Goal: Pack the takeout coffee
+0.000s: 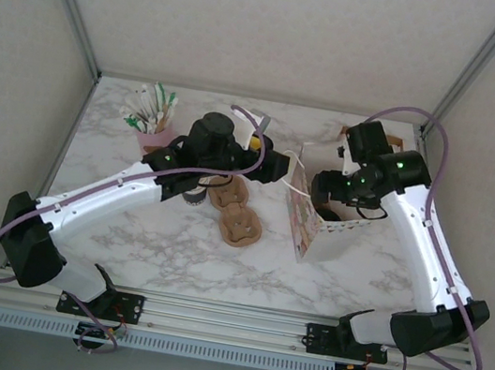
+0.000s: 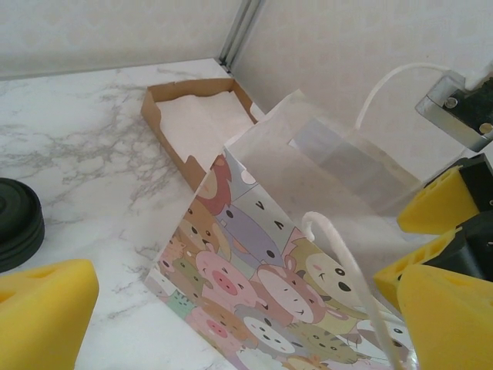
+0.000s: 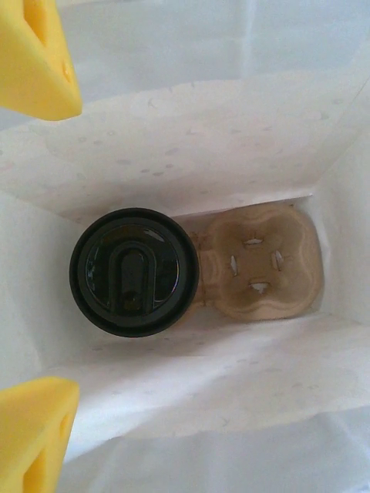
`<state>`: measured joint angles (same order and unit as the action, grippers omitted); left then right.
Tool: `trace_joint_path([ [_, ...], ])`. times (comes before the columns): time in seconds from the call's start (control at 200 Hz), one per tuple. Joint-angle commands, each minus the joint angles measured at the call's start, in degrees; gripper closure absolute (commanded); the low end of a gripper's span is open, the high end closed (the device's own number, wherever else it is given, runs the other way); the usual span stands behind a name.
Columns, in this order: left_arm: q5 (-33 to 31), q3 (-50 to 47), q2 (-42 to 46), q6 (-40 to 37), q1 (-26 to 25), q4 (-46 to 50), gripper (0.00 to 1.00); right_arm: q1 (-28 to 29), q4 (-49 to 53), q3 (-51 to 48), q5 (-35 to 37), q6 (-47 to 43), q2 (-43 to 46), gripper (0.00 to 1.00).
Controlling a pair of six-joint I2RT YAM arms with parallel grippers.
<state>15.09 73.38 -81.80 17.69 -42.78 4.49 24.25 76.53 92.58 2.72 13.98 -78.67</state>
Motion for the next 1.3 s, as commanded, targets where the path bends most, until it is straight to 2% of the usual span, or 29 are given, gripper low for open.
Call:
trace_joint_path([
  [0.0,-1.32,-0.14,2.95,0.65,-0.72,-2.93,0.00,-0.29,-1.82,1.16,-0.86,0.73,3.06,0.14],
  [0.686,-5.14,-5.58,10.35,1.38,-0.79,-8.30,0.00,-0.33,-11.08,-2.15,-2.63,1.05,15.03,0.16],
  [1.297,-9.88,-15.20,21.18,3.54,-0.80,-12.00,0.00,-0.34,-21.96,-14.73,-4.69,3.20,30.54,0.12],
])
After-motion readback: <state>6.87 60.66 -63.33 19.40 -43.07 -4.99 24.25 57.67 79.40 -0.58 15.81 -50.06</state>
